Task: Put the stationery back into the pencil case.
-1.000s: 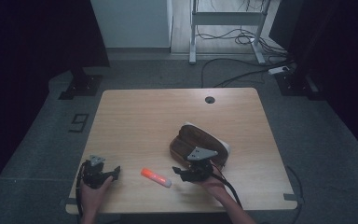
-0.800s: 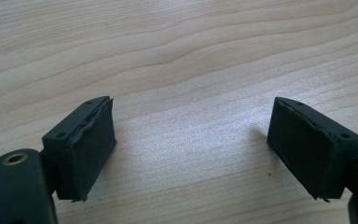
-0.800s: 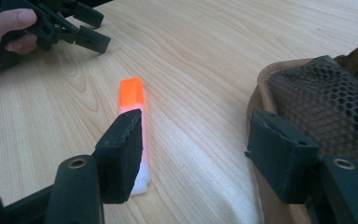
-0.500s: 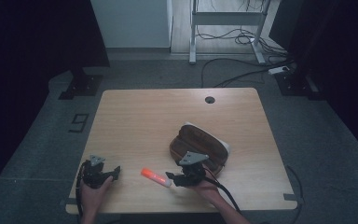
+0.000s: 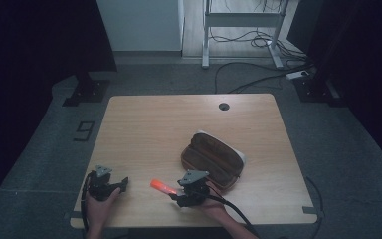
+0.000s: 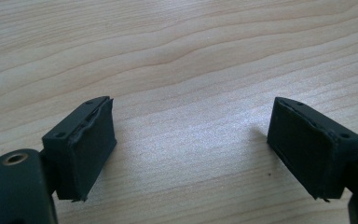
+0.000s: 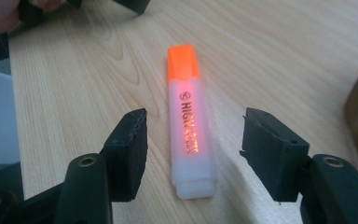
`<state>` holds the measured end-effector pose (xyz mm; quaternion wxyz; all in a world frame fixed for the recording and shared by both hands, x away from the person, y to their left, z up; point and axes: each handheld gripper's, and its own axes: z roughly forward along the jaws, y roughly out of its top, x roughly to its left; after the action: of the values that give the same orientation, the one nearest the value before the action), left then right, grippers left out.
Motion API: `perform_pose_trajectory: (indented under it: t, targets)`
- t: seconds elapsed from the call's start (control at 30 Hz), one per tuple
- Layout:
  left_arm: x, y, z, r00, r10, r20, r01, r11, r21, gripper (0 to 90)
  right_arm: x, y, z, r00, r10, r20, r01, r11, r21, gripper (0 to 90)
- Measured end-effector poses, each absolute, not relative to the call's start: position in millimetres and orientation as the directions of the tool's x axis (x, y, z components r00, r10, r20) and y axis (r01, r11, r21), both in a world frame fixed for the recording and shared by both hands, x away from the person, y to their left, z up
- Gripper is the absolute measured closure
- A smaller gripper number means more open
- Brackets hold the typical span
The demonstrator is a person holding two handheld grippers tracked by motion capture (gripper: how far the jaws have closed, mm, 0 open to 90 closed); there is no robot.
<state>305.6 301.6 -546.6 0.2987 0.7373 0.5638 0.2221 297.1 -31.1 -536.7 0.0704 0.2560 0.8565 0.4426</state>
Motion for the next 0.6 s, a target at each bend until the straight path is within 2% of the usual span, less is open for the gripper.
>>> perform_pose_trajectory:
  t: [0.33,0.6]
  targets:
    - [306,302,-547,0.266,0.964,-0.009,0.699,-0.186,0.691,14.8,298,-22,-549,-0.852,0.517,0.085,0.391,0.519,0.760,44.9]
    - [306,301,-546,0.268,0.963,-0.010,0.700,-0.188,0.689,14.8,296,-20,-551,-0.853,0.520,0.032,0.354,0.533,0.768,54.9]
